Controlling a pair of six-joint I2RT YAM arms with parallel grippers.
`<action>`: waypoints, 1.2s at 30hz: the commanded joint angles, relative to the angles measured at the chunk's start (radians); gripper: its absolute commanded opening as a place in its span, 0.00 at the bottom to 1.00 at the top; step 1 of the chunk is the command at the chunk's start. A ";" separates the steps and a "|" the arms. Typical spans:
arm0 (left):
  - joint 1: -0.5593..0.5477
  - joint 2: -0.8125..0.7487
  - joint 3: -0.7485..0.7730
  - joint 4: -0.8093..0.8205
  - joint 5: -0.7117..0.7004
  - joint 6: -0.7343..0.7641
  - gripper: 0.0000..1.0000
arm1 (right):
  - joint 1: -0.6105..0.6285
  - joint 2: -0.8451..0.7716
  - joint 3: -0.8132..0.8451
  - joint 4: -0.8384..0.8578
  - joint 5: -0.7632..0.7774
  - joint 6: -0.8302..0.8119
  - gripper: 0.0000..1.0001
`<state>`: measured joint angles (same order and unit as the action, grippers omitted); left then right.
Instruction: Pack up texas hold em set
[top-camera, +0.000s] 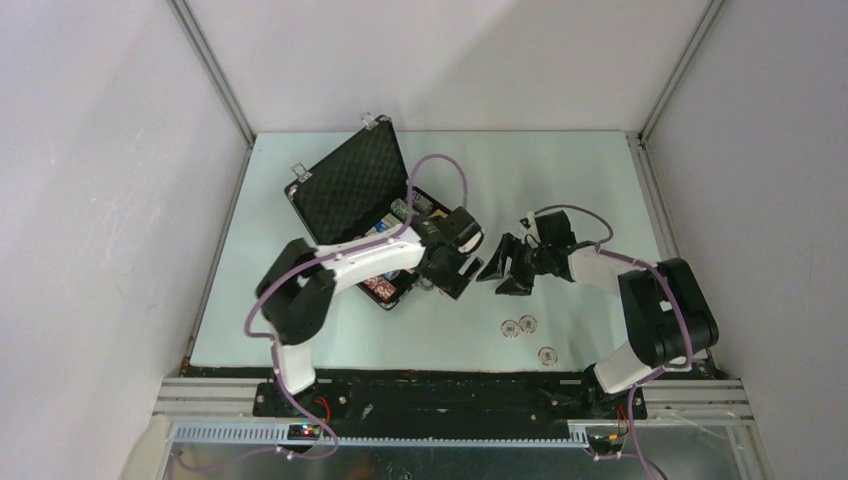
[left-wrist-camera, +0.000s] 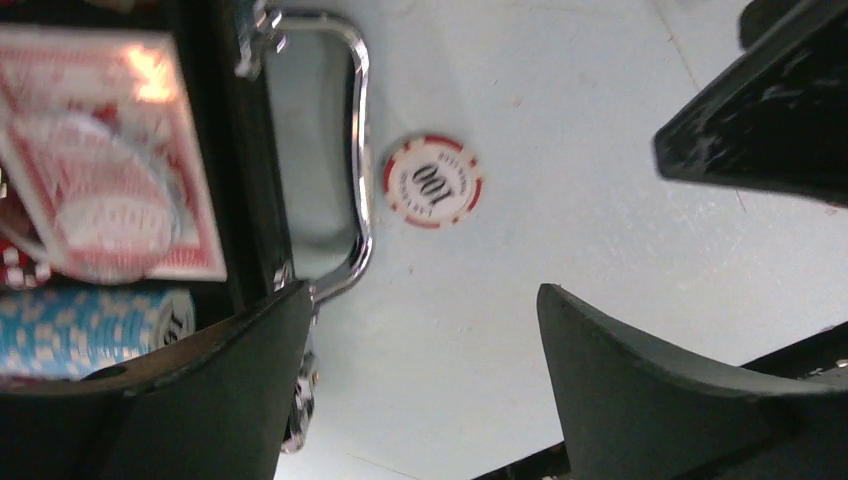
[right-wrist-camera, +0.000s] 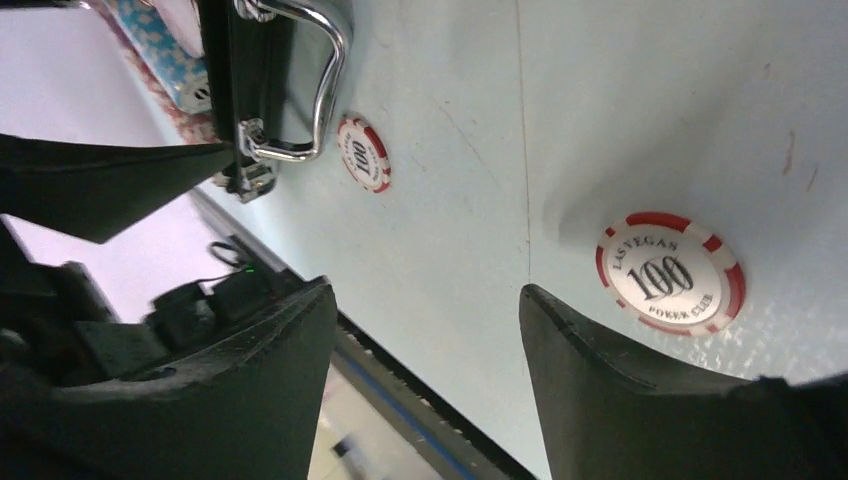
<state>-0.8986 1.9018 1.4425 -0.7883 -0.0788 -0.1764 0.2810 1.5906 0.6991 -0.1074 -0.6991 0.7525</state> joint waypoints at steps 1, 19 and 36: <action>0.038 -0.248 -0.147 0.134 -0.040 -0.168 0.91 | 0.083 -0.107 0.084 -0.130 0.223 -0.106 0.72; 0.408 -0.940 -0.458 0.141 -0.102 -0.270 0.94 | 0.496 0.068 0.482 -0.334 0.652 -0.449 0.95; 0.475 -1.049 -0.458 0.109 -0.148 -0.255 0.93 | 0.586 0.330 0.668 -0.457 0.742 -0.546 0.72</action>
<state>-0.4313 0.8864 0.9848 -0.7067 -0.2111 -0.4194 0.8448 1.8904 1.3083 -0.5362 -0.0147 0.2340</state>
